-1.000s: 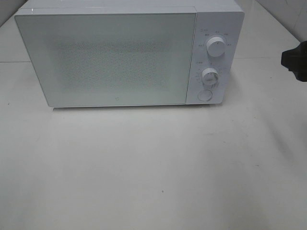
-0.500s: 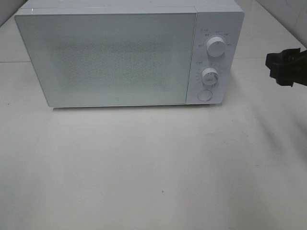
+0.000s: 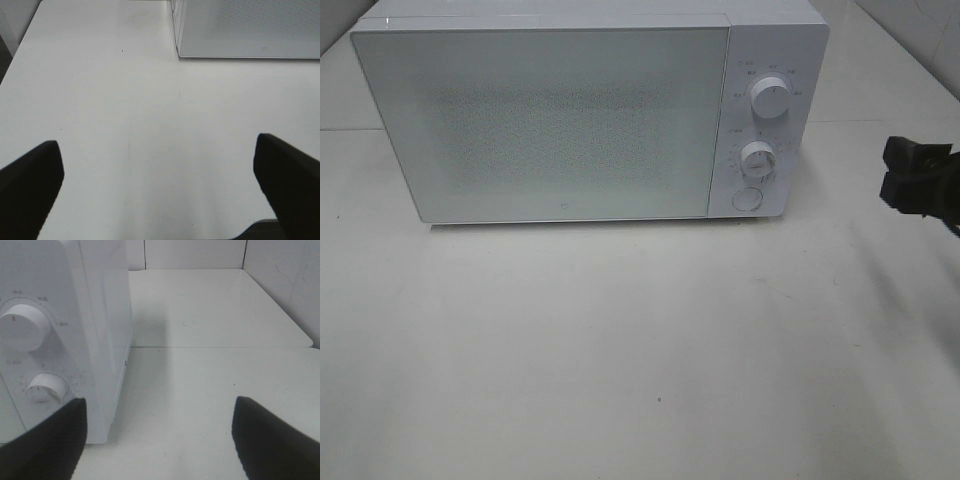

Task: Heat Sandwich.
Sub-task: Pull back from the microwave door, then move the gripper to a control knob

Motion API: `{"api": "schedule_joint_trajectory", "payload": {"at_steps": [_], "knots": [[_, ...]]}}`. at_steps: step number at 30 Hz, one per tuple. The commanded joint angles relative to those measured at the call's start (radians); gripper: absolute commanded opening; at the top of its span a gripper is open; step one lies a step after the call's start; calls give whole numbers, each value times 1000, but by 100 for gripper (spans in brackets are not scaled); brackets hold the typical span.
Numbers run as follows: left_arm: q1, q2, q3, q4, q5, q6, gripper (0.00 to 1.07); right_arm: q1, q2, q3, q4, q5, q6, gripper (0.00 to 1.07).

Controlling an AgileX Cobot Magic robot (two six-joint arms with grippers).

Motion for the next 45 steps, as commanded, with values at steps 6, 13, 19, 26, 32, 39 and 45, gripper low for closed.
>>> {"api": "schedule_joint_trajectory", "payload": {"at_steps": [6, 13, 19, 26, 32, 39, 45], "knots": [[2, -16, 1, -9, -12, 0, 98, 278, 110, 26, 314, -232, -163, 76], [2, -16, 1, -9, -12, 0, 98, 468, 187, 20, 516, -360, -175, 76], [2, -16, 1, -9, -12, 0, 98, 565, 242, -23, 636, -374, -176, 76], [2, -16, 1, -9, -12, 0, 98, 655, 301, -93, 713, -374, -190, 76], [2, -16, 1, -9, -12, 0, 98, 669, 317, -107, 713, -364, -215, 76], [2, -16, 1, -9, -12, 0, 98, 669, 317, -107, 713, -360, -213, 76], [2, -16, 1, -9, -12, 0, 98, 665, 345, -107, 713, -376, -208, 76]]}}
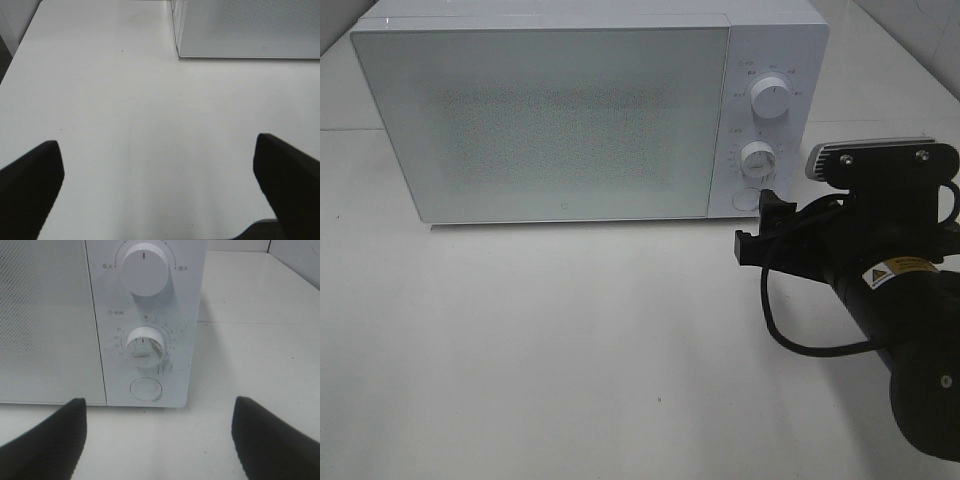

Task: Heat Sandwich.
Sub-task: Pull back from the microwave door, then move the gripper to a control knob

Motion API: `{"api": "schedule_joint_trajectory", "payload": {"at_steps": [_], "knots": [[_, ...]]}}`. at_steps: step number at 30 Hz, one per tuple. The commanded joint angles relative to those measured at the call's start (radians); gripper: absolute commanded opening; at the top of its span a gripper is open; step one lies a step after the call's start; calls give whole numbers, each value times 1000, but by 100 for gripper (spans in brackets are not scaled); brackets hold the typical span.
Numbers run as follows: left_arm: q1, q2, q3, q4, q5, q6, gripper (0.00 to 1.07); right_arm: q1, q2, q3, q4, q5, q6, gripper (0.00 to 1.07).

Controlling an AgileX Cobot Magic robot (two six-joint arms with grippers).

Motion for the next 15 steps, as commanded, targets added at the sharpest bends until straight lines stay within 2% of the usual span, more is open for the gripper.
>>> {"api": "schedule_joint_trajectory", "payload": {"at_steps": [1, 9, 15], "knots": [[2, -16, 1, -9, -12, 0, 98, -4, 39, -9, -9, -86, -2, 76], [2, -16, 1, -9, -12, 0, 98, -4, 101, -66, -8, -83, -2, 76], [2, -16, 1, -9, -12, 0, 98, -66, 136, -131, -24, -54, 12, 76]]}}
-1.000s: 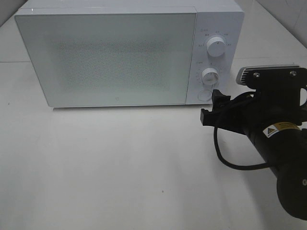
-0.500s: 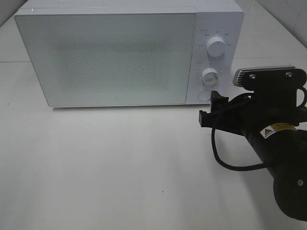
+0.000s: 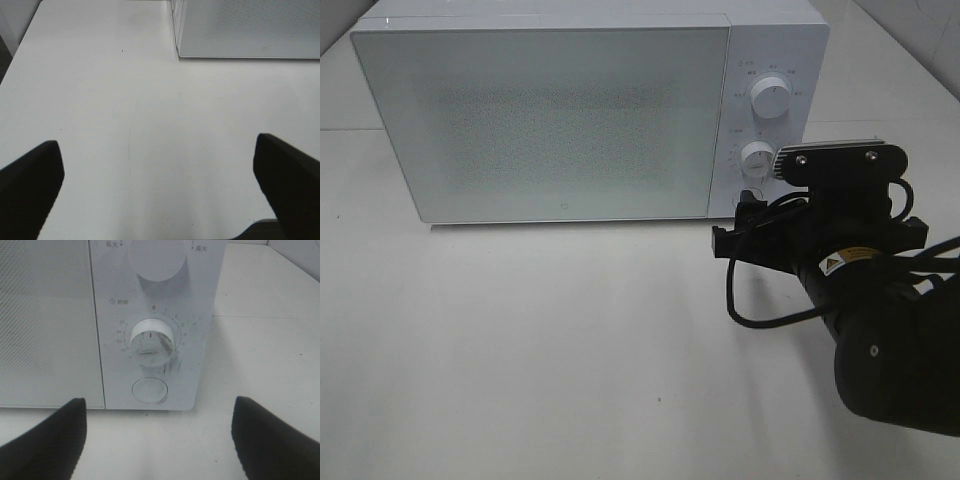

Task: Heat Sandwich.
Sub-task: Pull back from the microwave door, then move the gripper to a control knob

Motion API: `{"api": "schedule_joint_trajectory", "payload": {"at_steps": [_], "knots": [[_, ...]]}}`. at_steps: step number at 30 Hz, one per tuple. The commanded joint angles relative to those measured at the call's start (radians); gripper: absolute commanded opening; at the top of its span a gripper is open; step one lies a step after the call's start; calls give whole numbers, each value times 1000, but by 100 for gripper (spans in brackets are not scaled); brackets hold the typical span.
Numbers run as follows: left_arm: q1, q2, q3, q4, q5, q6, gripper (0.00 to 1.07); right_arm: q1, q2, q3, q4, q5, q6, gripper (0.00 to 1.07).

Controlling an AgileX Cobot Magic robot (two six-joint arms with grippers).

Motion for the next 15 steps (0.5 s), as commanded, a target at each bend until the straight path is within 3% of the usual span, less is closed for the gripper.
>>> {"api": "schedule_joint_trajectory", "payload": {"at_steps": [1, 15], "knots": [[2, -16, 1, -9, -12, 0, 98, -35, 2, -33, -23, -51, 10, 76], [2, -16, 1, -9, -12, 0, 98, -165, 2, -114, -149, 0, 39, 76]]}}
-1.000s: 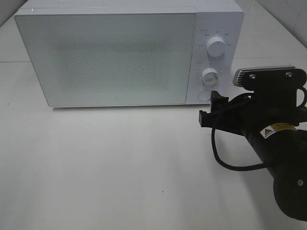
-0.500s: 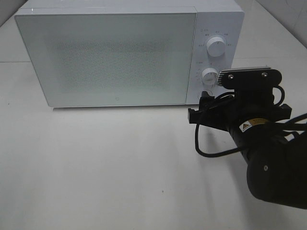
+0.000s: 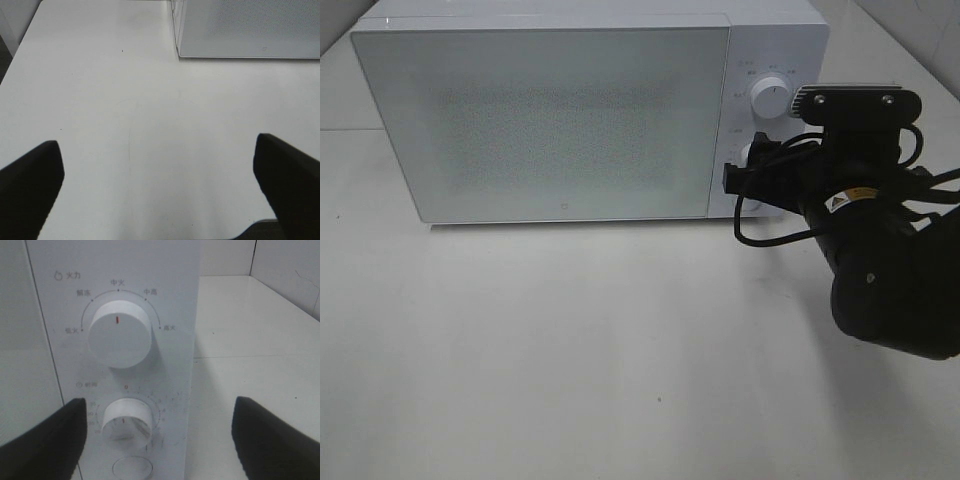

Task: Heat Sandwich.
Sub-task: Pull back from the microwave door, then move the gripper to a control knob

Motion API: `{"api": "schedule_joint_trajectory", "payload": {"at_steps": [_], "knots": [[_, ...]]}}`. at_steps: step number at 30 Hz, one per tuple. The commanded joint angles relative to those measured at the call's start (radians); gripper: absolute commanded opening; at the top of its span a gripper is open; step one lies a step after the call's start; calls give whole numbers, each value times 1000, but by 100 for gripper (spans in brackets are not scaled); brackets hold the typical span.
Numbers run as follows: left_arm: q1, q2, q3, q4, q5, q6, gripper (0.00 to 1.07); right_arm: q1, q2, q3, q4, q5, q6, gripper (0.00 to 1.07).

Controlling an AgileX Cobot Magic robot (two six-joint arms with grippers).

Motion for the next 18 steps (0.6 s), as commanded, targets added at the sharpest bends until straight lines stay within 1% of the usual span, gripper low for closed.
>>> {"api": "schedule_joint_trajectory", "payload": {"at_steps": [1, 6, 18], "knots": [[2, -16, 1, -9, -12, 0, 98, -22, 0, -16, -27, 0, 23, 76], [2, -16, 1, -9, -12, 0, 98, -34, 26, -33, -45, -2, 24, 76], [2, -16, 1, -9, -12, 0, 98, -35, 161, -133, -56, 10, 54, 76]]}}
